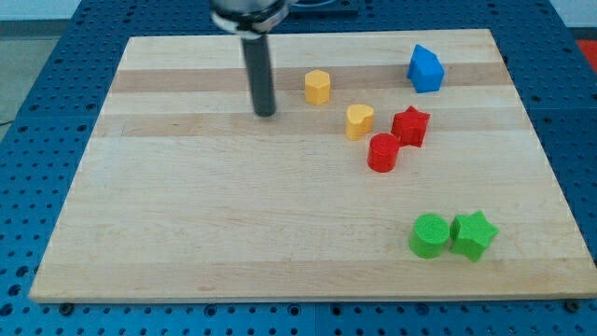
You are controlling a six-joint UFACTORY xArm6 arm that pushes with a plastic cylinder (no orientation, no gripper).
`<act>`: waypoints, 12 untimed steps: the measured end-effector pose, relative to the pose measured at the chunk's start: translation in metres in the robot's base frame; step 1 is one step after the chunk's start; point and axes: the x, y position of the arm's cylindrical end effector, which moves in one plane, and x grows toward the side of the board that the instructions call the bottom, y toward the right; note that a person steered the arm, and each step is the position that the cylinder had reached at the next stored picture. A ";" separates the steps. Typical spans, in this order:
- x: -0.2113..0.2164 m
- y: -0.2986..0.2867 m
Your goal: Slide the yellow heart towards the bottom center
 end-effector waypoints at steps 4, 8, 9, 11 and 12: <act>0.044 0.129; 0.095 0.068; 0.065 0.063; 0.044 0.009; 0.067 -0.033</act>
